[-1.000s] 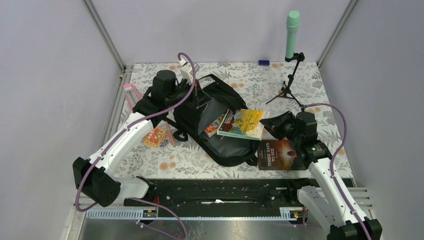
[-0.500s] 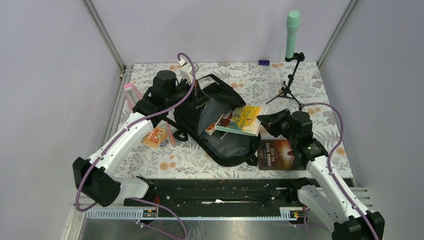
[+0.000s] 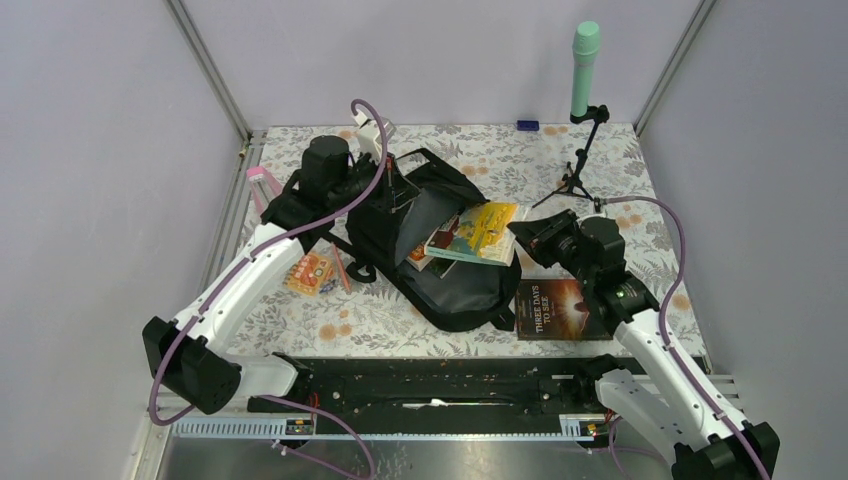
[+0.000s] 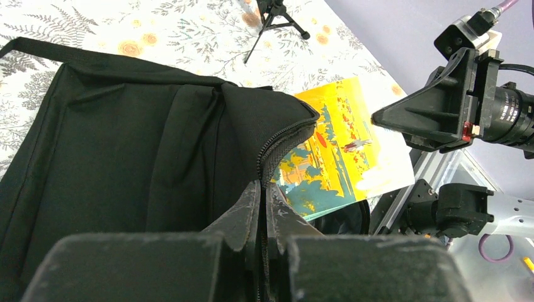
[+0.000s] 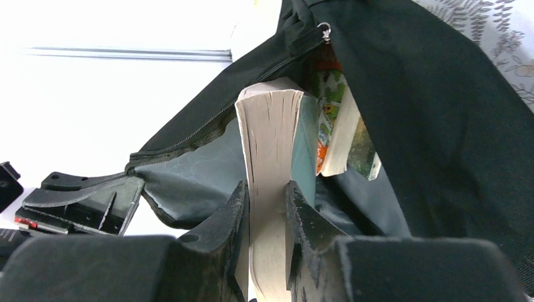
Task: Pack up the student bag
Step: Place the book in the student bag.
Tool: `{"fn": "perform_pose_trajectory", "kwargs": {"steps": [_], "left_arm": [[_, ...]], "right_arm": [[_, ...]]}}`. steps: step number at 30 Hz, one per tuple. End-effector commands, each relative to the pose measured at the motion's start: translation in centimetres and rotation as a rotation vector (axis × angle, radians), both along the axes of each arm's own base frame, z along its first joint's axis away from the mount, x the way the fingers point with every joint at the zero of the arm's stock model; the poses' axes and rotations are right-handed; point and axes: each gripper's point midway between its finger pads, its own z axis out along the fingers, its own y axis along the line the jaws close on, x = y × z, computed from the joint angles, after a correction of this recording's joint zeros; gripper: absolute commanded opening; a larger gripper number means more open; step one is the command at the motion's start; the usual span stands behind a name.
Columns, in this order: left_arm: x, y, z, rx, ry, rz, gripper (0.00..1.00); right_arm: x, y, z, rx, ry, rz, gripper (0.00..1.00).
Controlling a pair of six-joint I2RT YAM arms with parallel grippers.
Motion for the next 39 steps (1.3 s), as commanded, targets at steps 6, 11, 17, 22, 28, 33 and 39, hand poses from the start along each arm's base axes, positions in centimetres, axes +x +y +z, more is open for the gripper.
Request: {"fn": "perform_pose_trajectory", "kwargs": {"steps": [6, 11, 17, 22, 28, 33, 39], "left_arm": [[-0.3, 0.7, 7.5, -0.097, -0.176, 0.022, 0.00], [-0.4, 0.6, 8.3, -0.112, -0.183, 0.018, 0.00], [-0.6, 0.7, 9.1, -0.122, -0.193, 0.018, 0.00], [-0.7, 0.6, 9.5, -0.137, -0.196, 0.017, 0.00], [-0.7, 0.5, 9.5, -0.140, -0.191, 0.010, 0.00], [-0.7, 0.4, 9.4, -0.140, -0.190, 0.006, 0.00], [-0.5, 0.2, 8.7, -0.136, -0.177, 0.003, 0.00]], "right_arm": [[0.3, 1.2, 10.2, 0.153, -0.271, 0.013, 0.00], [1.2, 1.3, 9.0, 0.156, -0.281, -0.003, 0.00], [2.6, 1.9, 6.0, 0.119, -0.240, -0.023, 0.00], [4.1, 2.9, 3.9, 0.069, -0.217, -0.039, 0.00], [5.6, 3.7, -0.2, 0.017, -0.164, -0.075, 0.00], [6.2, 3.8, -4.2, -0.096, -0.103, -0.147, 0.00], [6.6, 7.2, -7.7, -0.205, -0.021, -0.139, 0.00]]}}
